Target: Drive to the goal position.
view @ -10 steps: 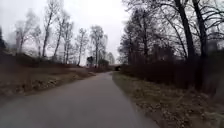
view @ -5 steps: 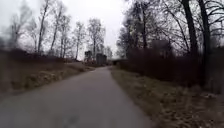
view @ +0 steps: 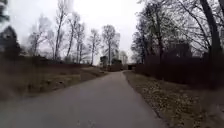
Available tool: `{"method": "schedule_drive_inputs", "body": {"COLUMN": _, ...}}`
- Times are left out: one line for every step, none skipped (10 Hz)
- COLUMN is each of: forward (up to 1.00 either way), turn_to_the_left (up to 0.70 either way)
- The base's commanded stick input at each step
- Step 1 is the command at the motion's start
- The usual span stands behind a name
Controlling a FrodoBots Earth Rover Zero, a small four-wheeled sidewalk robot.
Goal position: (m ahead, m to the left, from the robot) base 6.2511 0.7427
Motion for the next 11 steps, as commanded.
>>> {"method": "schedule_drive_inputs", "body": {"forward": 1.00, "turn_to_the_left": 0.00}}
{"method": "schedule_drive_inputs", "body": {"forward": 1.00, "turn_to_the_left": 0.00}}
{"method": "schedule_drive_inputs", "body": {"forward": 1.00, "turn_to_the_left": 0.00}}
{"method": "schedule_drive_inputs", "body": {"forward": 1.00, "turn_to_the_left": 0.00}}
{"method": "schedule_drive_inputs", "body": {"forward": 1.00, "turn_to_the_left": 0.00}}
{"method": "schedule_drive_inputs", "body": {"forward": 1.00, "turn_to_the_left": 0.00}}
{"method": "schedule_drive_inputs", "body": {"forward": 1.00, "turn_to_the_left": 0.00}}
{"method": "schedule_drive_inputs", "body": {"forward": 1.00, "turn_to_the_left": 0.00}}
{"method": "schedule_drive_inputs", "body": {"forward": 1.00, "turn_to_the_left": 0.00}}
{"method": "schedule_drive_inputs", "body": {"forward": 1.00, "turn_to_the_left": 0.00}}
{"method": "schedule_drive_inputs", "body": {"forward": 1.00, "turn_to_the_left": 0.00}}
